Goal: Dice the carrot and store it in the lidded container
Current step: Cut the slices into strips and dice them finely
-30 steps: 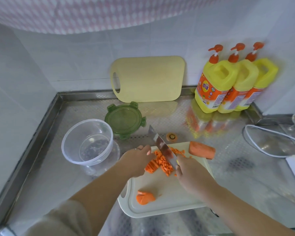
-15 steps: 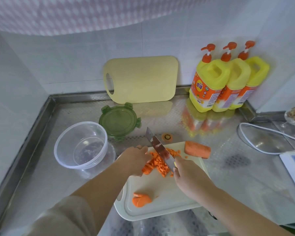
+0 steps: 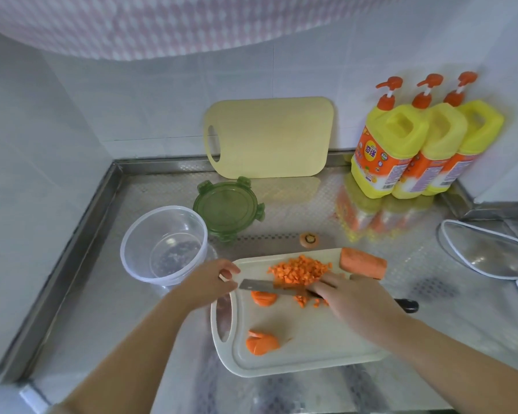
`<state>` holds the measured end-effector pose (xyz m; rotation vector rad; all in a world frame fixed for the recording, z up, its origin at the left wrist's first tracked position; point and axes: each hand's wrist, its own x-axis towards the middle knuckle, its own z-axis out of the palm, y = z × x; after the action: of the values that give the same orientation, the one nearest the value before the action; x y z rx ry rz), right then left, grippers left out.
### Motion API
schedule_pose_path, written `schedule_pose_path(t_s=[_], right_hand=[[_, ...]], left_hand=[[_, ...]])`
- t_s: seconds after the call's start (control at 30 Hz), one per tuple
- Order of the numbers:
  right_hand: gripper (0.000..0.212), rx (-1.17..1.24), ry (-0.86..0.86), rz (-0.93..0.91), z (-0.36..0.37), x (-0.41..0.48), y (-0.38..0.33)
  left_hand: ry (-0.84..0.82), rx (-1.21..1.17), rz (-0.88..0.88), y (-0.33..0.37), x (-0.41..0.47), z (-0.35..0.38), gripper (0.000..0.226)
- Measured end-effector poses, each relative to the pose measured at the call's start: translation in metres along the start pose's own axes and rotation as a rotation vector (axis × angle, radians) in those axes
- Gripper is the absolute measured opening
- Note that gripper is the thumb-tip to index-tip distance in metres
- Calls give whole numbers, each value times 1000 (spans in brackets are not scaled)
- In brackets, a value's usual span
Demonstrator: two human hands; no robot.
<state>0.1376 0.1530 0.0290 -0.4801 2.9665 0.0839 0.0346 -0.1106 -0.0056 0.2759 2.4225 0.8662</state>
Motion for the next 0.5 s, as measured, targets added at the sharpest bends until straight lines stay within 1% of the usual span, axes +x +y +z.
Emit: schedule_pose_path(t_s=[0.03, 0.1, 0.2, 0.27, 0.33, 0.43, 0.5], right_hand=[[47, -41, -14, -36, 5, 0, 1], [54, -92, -29, -128, 11, -1, -2], [57, -67, 9, -171, 19, 2, -7], [58, -33, 48, -157, 22, 4, -11], [59, -20, 59, -153, 26, 5, -13], [58, 22, 52, -144, 23, 4, -13], [55, 31, 34, -58, 16, 1, -12]], left_hand=[[17, -54, -2, -1, -2, -9, 15], [18, -96, 32, 5, -3, -20, 18], [-121, 58, 128, 28, -5, -16, 7], [-183, 155, 185, 39, -4, -5, 15], [-209, 203, 213, 44, 0, 6, 18], [-196, 206, 216, 44, 4, 13, 18], [-101, 128, 180, 41, 9, 12, 16]])
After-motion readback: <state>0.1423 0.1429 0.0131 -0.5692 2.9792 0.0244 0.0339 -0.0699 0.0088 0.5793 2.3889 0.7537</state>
